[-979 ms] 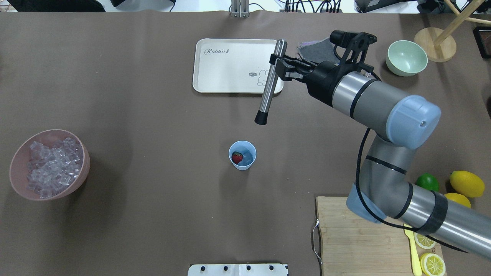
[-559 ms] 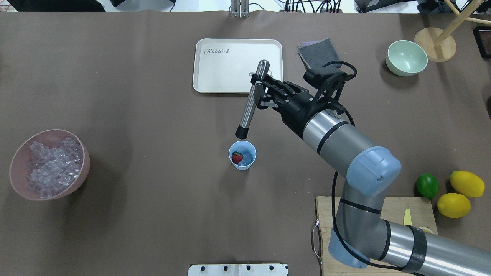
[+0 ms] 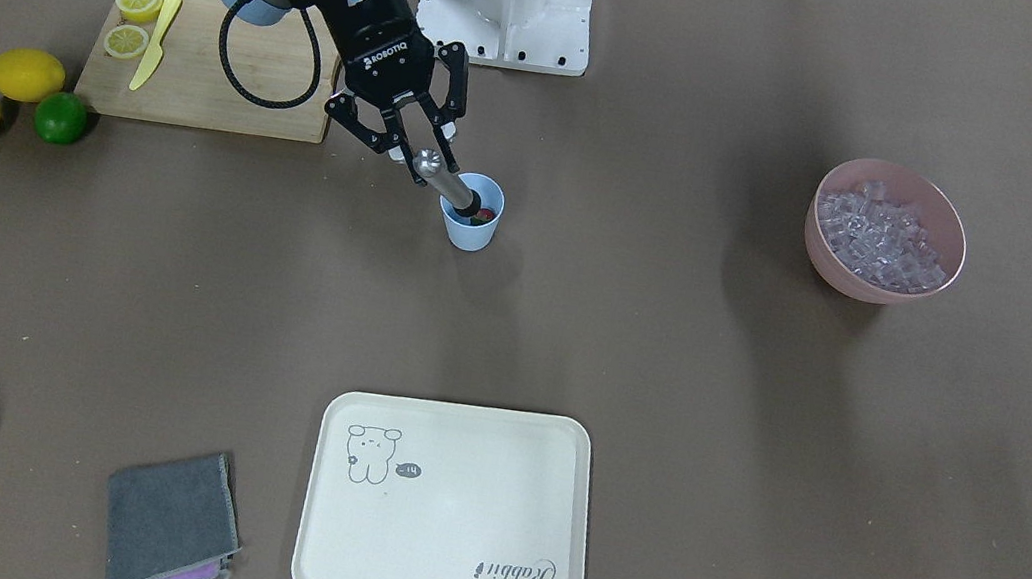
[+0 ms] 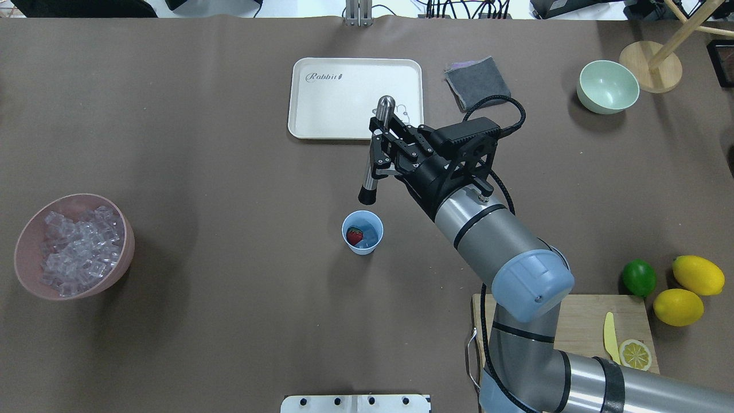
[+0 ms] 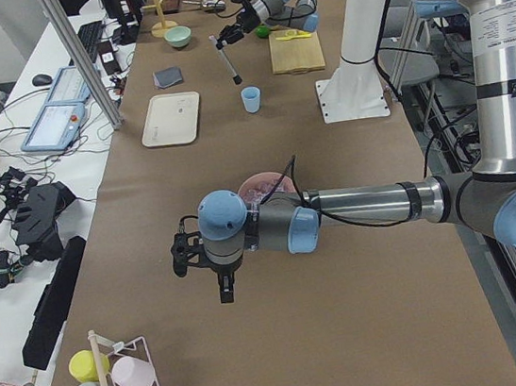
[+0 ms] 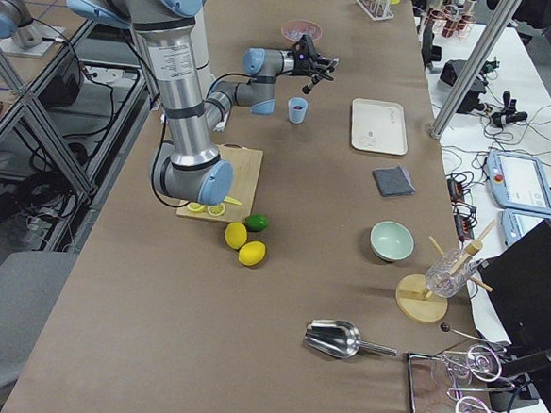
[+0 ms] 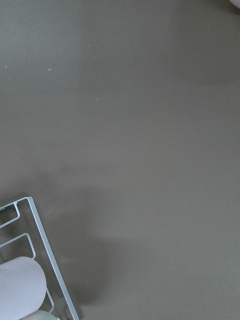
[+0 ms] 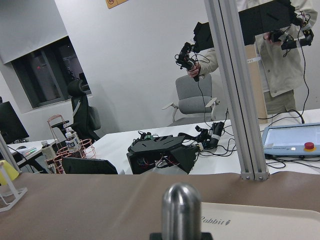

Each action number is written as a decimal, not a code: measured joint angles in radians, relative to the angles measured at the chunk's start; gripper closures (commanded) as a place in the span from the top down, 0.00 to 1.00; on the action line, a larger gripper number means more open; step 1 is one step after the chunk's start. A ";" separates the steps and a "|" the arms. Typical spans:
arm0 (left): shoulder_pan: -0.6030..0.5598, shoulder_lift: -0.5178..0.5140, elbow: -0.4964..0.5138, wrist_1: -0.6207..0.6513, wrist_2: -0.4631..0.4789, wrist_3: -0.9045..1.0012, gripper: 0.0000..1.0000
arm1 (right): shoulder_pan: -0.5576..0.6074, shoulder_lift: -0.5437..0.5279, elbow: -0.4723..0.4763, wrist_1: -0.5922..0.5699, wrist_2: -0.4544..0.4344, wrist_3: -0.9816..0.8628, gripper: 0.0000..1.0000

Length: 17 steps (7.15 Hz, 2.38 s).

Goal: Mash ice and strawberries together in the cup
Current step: 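Lower the muddler tip into the light-blue cup with the right gripper, then press the muddler down into the cup to mash the contents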

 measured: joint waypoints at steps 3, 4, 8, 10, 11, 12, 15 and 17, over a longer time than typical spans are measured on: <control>0.000 0.008 0.002 -0.001 -0.001 0.000 0.98 | -0.005 0.019 -0.003 -0.040 -0.012 -0.085 0.00; 0.000 0.009 0.002 -0.001 -0.002 0.000 0.98 | -0.007 0.023 -0.004 -0.042 -0.009 -0.090 0.00; 0.000 0.020 0.004 -0.002 -0.001 0.000 0.98 | -0.007 0.039 -0.015 -0.038 0.057 -0.096 0.00; 0.000 0.028 0.004 -0.003 -0.002 0.000 0.98 | -0.006 0.048 -0.037 -0.035 0.082 -0.098 0.00; 0.000 0.029 0.004 -0.003 -0.002 0.000 0.98 | -0.006 0.059 -0.046 -0.034 0.095 -0.097 0.00; 0.000 0.030 0.004 -0.003 -0.002 0.000 0.98 | -0.007 0.064 -0.054 -0.032 0.102 -0.096 0.00; 0.000 0.031 0.005 -0.003 -0.002 0.000 0.98 | -0.011 0.063 -0.066 -0.025 0.120 -0.090 0.00; 0.000 0.031 0.004 -0.003 -0.002 -0.001 0.98 | -0.013 0.058 -0.104 0.009 0.134 -0.088 0.00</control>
